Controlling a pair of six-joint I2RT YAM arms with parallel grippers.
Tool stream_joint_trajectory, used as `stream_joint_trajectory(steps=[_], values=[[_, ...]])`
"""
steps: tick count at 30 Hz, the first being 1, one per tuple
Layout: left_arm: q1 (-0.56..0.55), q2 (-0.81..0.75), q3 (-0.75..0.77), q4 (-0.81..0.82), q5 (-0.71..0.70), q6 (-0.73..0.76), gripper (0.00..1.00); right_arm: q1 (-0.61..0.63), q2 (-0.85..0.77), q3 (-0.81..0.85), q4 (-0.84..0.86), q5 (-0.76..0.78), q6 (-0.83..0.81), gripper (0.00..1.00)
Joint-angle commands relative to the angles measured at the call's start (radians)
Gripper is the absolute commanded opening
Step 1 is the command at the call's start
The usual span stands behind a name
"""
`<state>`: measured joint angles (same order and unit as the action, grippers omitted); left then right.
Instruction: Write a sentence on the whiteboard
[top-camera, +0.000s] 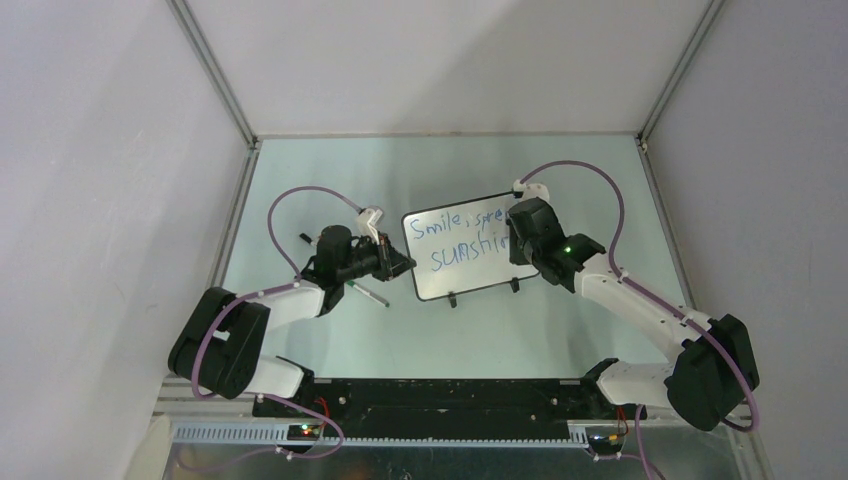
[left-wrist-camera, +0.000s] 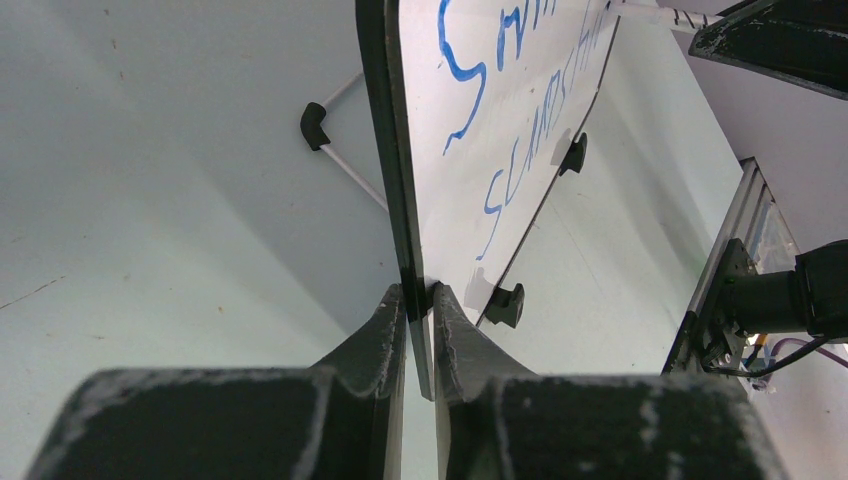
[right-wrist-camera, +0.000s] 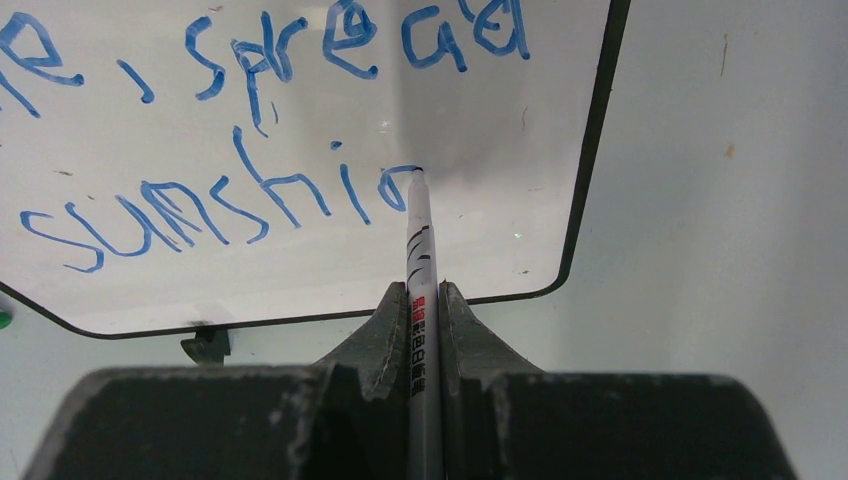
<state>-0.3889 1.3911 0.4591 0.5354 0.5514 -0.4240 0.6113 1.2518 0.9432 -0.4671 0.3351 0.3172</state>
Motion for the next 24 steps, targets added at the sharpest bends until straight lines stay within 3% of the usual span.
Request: stream_joint_trajectory(steps=[1, 24], values=[[-0.008, -0.011, 0.016, -0.048, -0.038, 0.051, 0.06, -0.013, -0.012, 0.034, -0.015, 0.034, 0.010, 0.00], [-0.007, -0.015, 0.015, -0.047, -0.039, 0.052, 0.06, -0.012, -0.078, -0.056, -0.036, -0.001, 0.025, 0.00]])
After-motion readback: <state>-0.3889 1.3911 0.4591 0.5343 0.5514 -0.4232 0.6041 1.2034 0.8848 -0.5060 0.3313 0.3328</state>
